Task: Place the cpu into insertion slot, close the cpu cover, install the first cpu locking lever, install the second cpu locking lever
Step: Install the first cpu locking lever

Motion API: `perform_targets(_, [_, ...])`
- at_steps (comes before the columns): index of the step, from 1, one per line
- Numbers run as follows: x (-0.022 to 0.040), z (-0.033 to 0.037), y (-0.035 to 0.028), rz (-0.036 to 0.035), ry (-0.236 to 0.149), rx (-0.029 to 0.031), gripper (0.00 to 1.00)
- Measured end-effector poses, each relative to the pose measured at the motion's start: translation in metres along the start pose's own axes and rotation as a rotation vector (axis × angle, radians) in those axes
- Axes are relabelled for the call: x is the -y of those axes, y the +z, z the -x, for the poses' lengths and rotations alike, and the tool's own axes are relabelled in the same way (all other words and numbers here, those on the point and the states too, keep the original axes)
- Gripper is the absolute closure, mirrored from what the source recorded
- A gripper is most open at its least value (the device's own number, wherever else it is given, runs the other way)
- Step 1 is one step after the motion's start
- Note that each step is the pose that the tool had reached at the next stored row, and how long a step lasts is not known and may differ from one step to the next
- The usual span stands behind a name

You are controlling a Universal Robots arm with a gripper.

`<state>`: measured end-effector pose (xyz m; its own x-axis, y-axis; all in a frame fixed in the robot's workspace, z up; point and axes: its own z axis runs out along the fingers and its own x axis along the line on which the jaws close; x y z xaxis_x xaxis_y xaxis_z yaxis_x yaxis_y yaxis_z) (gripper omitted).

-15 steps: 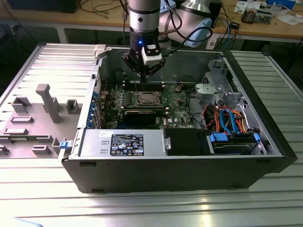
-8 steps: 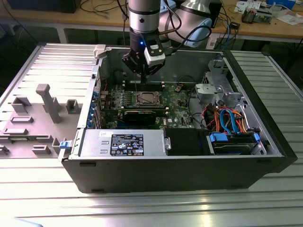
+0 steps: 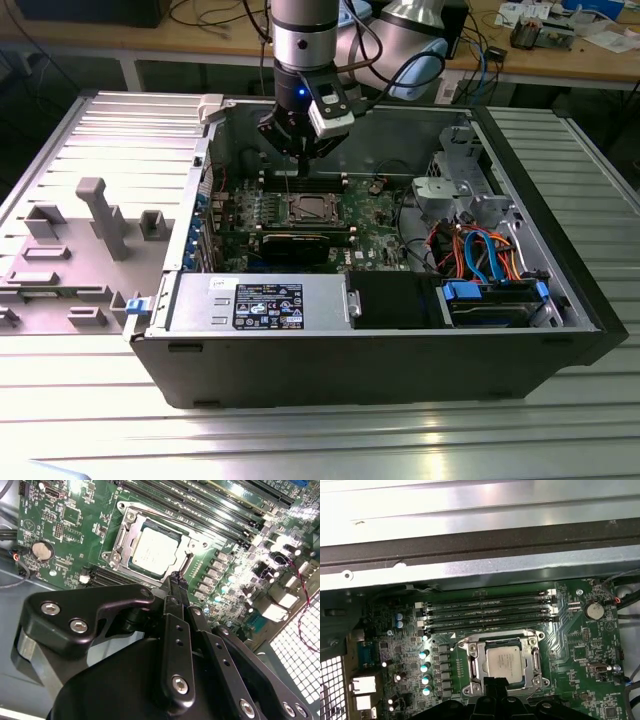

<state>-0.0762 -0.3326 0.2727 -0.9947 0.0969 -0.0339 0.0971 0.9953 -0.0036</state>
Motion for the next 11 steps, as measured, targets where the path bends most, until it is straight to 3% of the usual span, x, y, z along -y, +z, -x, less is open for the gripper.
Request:
perform_targets(7, [0.0001, -0.0001, -0.0001, -0.0001, -0.002, -0.0001, 0.89])
perform_targets(11, [0.0005, -0.0039, -0.0002, -0.0001, -0.001, -0.0001, 0.89])
